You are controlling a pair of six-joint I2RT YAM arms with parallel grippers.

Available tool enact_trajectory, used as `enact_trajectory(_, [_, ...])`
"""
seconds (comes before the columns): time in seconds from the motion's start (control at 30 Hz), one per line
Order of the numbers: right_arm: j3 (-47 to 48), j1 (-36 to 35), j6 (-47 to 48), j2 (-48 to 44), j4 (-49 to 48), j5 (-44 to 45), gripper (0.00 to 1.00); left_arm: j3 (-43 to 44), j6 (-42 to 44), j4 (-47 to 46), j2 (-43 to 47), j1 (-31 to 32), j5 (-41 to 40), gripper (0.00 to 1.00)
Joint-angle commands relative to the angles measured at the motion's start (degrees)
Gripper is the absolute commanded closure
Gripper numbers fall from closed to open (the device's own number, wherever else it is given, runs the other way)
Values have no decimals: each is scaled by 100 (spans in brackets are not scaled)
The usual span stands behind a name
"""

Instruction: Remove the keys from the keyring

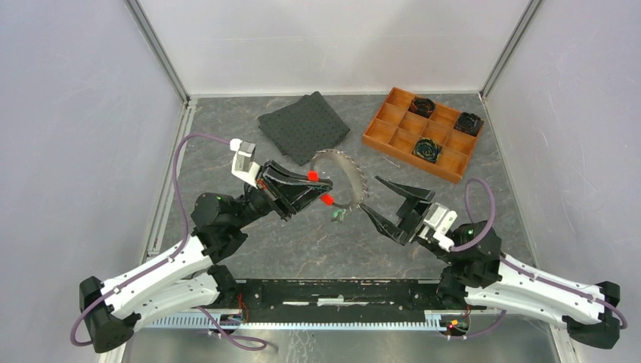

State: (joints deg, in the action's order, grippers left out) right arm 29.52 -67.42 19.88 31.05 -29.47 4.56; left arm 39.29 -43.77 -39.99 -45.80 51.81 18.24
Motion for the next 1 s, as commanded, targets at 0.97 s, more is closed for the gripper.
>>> enact_trajectory(0.97, [-589, -28, -1310, -324, 595, -753, 35, -114, -34, -774, -175, -31, -77, 98])
